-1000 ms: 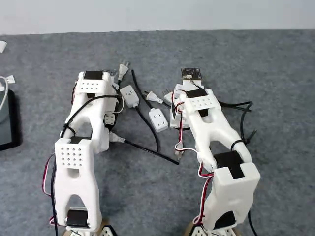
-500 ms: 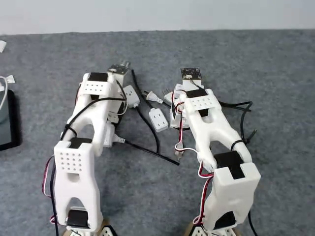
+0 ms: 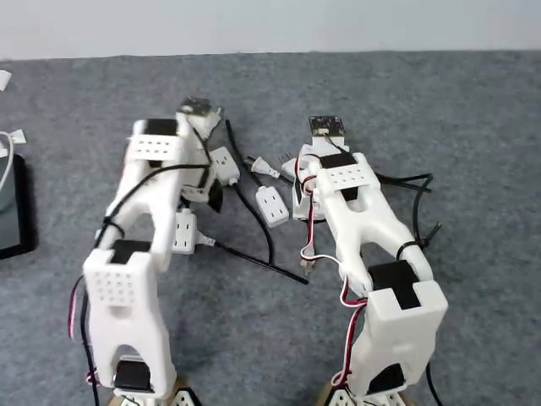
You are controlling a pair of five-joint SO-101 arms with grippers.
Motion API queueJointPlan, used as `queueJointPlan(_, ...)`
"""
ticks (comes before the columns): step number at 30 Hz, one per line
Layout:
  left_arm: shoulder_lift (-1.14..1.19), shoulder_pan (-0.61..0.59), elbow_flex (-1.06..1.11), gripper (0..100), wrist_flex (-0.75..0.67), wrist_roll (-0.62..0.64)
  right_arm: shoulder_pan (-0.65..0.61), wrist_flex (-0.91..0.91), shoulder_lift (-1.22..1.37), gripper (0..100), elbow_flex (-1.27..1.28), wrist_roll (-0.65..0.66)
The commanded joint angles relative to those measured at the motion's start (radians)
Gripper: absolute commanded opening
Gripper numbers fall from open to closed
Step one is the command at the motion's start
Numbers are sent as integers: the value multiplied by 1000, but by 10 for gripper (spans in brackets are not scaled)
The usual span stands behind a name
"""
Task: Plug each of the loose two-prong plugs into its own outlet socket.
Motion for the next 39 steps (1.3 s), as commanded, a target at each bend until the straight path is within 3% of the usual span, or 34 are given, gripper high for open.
queueJointPlan(1,-147,-21,54,253,15,-28,15,10,-67,28,-63,8)
queueJointPlan(9,-348,-61,320,253,-87,-176,-12,48,-79,28,-66,38)
queueJointPlan(15,-568,-124,565,254,-242,-180,-39,19,-145,28,-8,71)
queueJointPlan(21,-736,-153,769,254,-285,-181,-36,-27,-174,28,37,71)
queueJointPlan(27,-832,-107,997,252,-377,-175,-64,-24,-168,28,38,78)
queueJointPlan(34,-822,-91,1035,251,-520,-172,-65,-22,-166,28,40,80)
queueJointPlan(39,-667,-92,947,250,-519,-170,-65,-21,-166,28,40,80)
